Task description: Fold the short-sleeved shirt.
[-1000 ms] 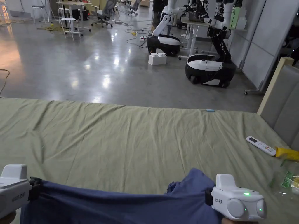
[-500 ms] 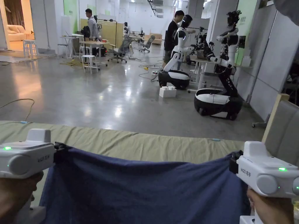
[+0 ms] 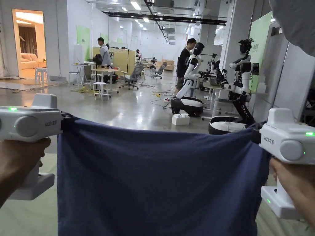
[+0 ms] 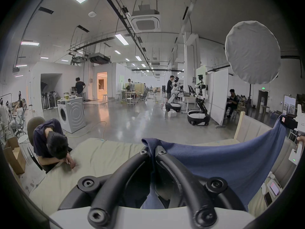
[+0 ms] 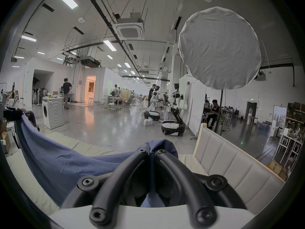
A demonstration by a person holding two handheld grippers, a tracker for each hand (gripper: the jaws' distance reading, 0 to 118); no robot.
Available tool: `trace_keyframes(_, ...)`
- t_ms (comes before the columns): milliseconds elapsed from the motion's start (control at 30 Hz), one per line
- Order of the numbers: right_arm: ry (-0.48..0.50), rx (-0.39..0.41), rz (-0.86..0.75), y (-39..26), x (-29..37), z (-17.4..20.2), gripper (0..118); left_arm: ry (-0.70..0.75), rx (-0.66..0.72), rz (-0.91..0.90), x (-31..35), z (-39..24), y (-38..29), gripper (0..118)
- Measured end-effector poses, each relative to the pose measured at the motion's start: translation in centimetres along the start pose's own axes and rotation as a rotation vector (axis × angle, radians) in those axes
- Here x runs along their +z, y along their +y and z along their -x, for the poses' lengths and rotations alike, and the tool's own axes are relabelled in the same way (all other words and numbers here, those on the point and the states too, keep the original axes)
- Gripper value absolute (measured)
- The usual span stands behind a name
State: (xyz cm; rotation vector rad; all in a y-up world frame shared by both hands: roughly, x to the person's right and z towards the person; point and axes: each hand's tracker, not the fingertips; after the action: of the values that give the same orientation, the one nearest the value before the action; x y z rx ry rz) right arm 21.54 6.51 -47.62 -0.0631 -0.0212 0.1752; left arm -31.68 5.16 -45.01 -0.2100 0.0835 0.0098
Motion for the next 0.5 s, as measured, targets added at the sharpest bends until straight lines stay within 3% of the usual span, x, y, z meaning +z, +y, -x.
trace_keyframes(500, -0.053, 0.012, -0.118, 8.4, -6.7, 1.7, 5, 0.077, 0.015, -0.087, -6.1, 0.7, 8.8, 4)
